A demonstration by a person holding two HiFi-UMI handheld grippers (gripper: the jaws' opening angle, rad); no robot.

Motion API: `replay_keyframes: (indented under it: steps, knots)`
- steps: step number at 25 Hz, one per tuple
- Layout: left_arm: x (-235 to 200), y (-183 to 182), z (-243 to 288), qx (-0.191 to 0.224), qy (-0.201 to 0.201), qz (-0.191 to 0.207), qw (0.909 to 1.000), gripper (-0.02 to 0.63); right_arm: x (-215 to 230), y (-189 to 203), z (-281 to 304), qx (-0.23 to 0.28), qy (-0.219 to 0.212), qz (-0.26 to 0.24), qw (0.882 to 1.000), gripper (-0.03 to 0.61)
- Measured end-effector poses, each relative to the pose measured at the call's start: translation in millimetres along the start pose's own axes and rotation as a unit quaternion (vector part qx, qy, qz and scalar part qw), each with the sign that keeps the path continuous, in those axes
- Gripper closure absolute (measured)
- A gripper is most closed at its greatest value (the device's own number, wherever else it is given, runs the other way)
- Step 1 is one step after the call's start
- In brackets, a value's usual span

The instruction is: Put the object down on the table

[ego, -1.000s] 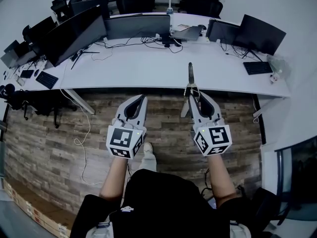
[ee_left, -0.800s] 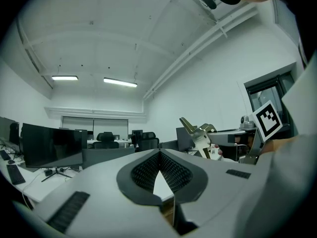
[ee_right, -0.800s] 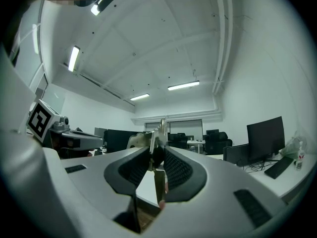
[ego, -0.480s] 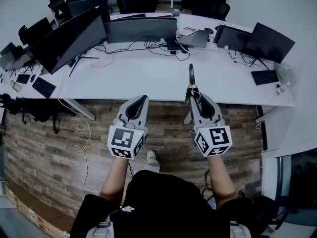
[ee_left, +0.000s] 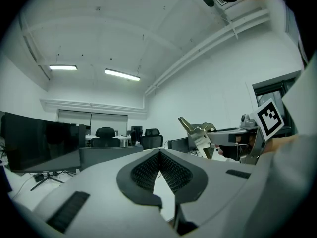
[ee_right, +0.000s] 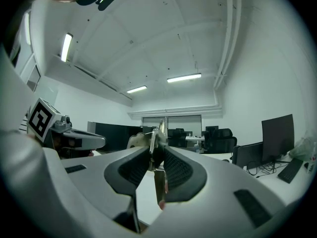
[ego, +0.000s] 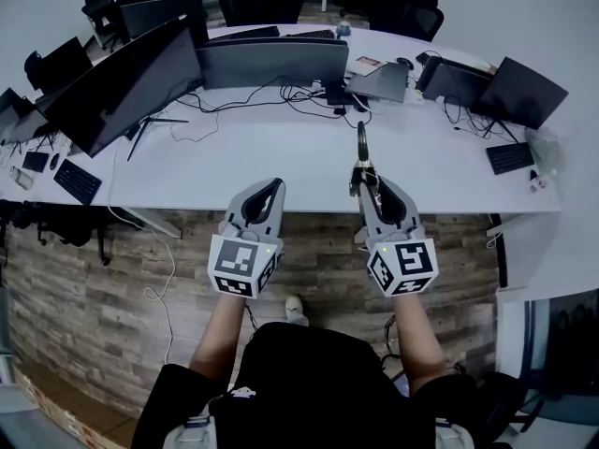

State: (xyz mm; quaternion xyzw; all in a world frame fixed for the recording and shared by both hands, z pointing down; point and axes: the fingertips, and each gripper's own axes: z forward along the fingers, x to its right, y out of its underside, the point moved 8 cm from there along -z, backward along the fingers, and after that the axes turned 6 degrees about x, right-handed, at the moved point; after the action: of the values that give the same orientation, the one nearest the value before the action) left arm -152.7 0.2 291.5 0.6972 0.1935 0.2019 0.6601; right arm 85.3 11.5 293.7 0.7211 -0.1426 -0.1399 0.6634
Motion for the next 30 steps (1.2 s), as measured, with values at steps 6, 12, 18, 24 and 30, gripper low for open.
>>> replay_keyframes:
  steps: [6, 12, 18, 24, 30]
  knots:
    - [-29.9, 11.9, 20.4, -0.009, 0.008, -0.015, 0.9998, 0.600, -2.6, 10.1, 33.2, -0.010, 0.014, -0.004, 1.000, 0.479]
    - [-46.6, 17.9, 39.7, -0.018, 0.016, -0.012, 0.9996, 0.600, 0.3, 14.4, 55.0, -0.017, 0.019, -0.005, 1.000, 0.479]
    - [-48.0, 23.1, 58.1, -0.024, 0.025, -0.019, 0.9992, 0.600, 12.7, 19.7, 67.3, -0.024, 0.021, -0.003, 0.999, 0.479]
    - [-49.0, 29.9, 76.0, -0.031, 0.017, -0.016, 0.9993, 0.600, 29.3, 28.4, 82.1, -0.026, 0.011, 0.005, 1.000, 0.479]
    - [-46.3, 35.0, 101.0, -0.041, 0.009, -0.020, 0.9989, 0.600, 52.4, 39.1, 99.8, -0.031, -0.003, 0.012, 0.999, 0.479]
